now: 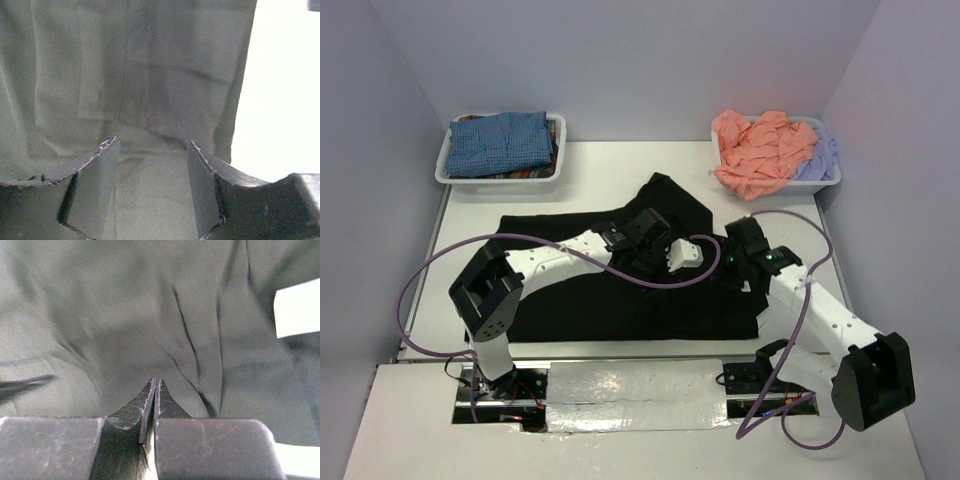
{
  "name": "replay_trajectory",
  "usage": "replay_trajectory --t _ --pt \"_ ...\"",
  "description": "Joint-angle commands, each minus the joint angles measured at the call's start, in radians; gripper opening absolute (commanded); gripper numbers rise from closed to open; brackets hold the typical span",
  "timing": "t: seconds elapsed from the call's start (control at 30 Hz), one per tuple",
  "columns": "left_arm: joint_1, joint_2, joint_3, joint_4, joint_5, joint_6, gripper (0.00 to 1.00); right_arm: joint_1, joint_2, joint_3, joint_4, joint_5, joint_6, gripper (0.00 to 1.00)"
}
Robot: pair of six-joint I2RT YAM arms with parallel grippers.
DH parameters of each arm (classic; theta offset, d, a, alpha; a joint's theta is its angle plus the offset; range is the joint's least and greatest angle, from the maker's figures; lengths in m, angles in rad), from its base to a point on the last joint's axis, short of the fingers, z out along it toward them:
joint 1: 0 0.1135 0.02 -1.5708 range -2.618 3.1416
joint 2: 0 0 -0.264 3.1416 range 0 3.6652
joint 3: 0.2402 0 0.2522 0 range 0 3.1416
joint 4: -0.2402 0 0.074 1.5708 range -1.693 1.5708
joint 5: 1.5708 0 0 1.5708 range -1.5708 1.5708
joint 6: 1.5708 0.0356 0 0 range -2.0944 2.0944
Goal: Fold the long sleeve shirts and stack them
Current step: Fold the shirt
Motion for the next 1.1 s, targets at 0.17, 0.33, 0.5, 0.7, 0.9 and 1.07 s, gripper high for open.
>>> replay_trajectory --t 0.17,0.33,0.5,0.7,0.9,1.07 --pt "-0.042 0.046 -0.007 0.098 0.178 -0.116 0.66 0.001 -0.096 -0.212 0.069 -0.229 0.170 0.00" --pt "-0.080 0.087 -0.119 0.220 0.160 -0.128 0.66 0.004 -0.050 -0.300 0.109 -0.229 0.190 0.00" --pt "-0.094 0.117 -0.190 0.306 0.030 -0.124 0.66 0.004 0.088 -0.279 0.065 -0.158 0.177 0.00" --pt "-0.114 0.118 -0.213 0.316 -0.032 -0.076 0.67 0.004 0.051 -0.251 0.034 -0.098 0.215 0.00" --pt "-0.114 0.101 -0.052 0.178 -0.061 -0.067 0.72 0.001 -0.013 -0.081 -0.133 -0.026 0.126 0.10" --pt "-0.074 0.046 0.164 -0.002 -0.104 -0.032 0.74 -0.100 -0.024 0.129 -0.283 0.043 0.033 0.40"
